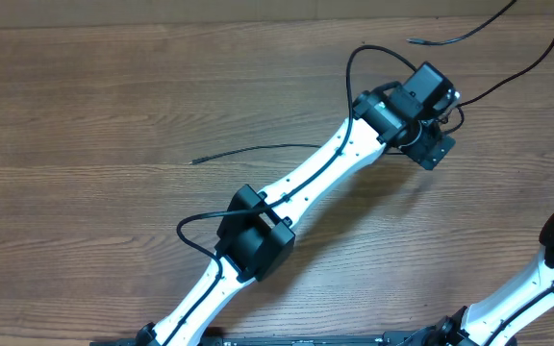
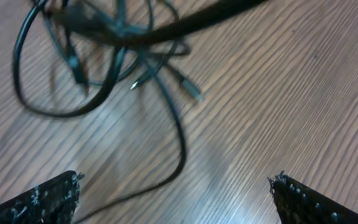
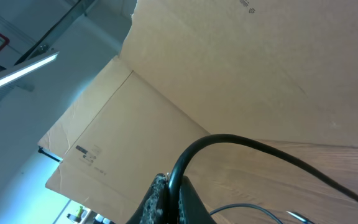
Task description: Untangle cables
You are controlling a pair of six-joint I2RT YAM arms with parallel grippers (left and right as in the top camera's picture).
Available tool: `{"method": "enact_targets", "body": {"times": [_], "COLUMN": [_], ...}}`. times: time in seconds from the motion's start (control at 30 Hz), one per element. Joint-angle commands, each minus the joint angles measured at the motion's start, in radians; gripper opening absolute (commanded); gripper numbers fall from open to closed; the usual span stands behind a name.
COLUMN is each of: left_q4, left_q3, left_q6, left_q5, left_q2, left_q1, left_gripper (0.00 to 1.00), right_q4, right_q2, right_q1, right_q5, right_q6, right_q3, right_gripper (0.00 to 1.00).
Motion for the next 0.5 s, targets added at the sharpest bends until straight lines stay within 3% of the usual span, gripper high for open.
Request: {"method": "enact_targets", "body": {"times": [0.0,0.33,0.47], "left_q4": [0.042,0.19,0.214], "left_q3": [-0.058,-0.155,-0.155], "left_q6": [-0.053,-0.092,-0.092], "left_q5": [-0.014,-0.092,-0.092], "left_q2": [0.005,0.005,0.005], "left_q1": [-0.008,-0.008,-0.008], "left_gripper": [1.0,0.98,0.66], "right_q4": [0.002,0.003,0.003], "right_q2": [-0.03,-0.03,-0.03], "right_q1": [0.002,0.016,0.028], "right_q5": [-0.022,0.019,0.019], "right_q6": [-0.007,-0.007,-0.007], "right_q3": [0.003,0.003,0.003], "right_gripper": [0.04,0.04,0.04]}}
